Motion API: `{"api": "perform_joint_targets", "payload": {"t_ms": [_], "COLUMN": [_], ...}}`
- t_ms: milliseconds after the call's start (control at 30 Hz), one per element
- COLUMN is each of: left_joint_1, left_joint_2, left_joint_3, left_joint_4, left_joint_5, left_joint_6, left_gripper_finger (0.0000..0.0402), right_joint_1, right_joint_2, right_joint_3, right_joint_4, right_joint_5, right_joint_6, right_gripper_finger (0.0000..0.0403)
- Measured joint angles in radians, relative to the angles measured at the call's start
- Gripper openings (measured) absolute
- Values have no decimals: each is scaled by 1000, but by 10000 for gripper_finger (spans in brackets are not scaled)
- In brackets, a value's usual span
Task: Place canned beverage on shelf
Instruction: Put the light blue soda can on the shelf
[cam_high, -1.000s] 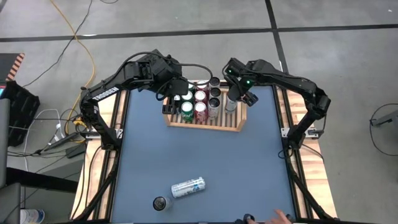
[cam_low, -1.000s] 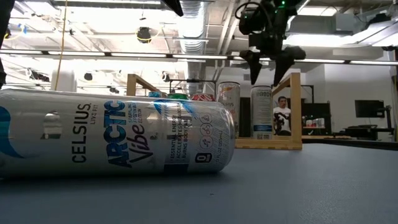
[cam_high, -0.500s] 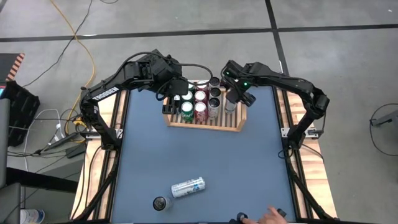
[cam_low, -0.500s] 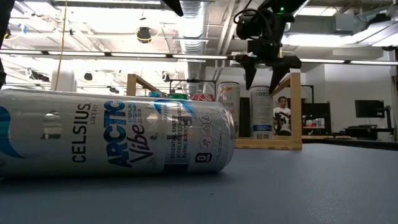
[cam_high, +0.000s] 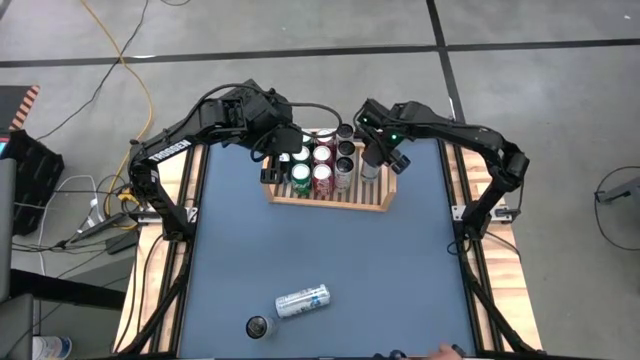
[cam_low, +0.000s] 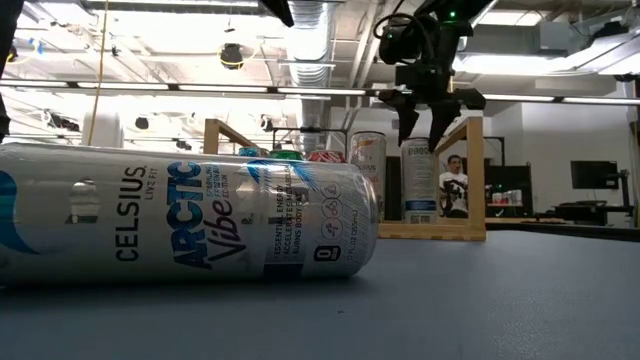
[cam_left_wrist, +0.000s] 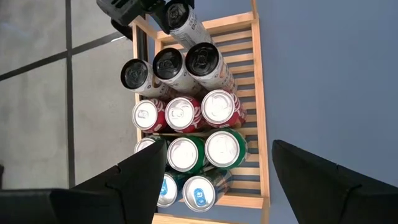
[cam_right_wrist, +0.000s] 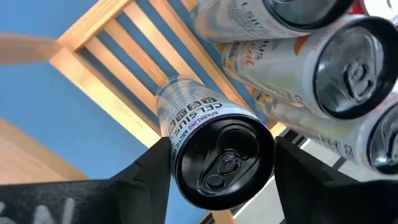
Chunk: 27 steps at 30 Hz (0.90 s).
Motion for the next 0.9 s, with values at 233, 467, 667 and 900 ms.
{"api": "perform_joint_targets", "payload": {"t_ms": [233, 467, 667, 900], "left_joint_1": [0, 0, 0, 0], "left_joint_2": [0, 0, 0, 0], "left_joint_3": [0, 0, 0, 0], "left_joint_4": [0, 0, 3, 16], "left_joint_5": [0, 0, 0, 0], "left_joint_6": [6, 9, 8, -3], "left_gripper_finger": [279, 279, 279, 279], "right_joint_1": [24, 51, 79, 91], "right_joint_2": [0, -1, 0, 1], "right_joint_3": [1, 1, 0, -1], "right_joint_4": [-13, 5, 40, 41], "right_joint_5": [31, 68, 153, 175], "right_joint_6": [238, 659, 1055, 1449], "right_gripper_finger": [212, 218, 218, 222]}}
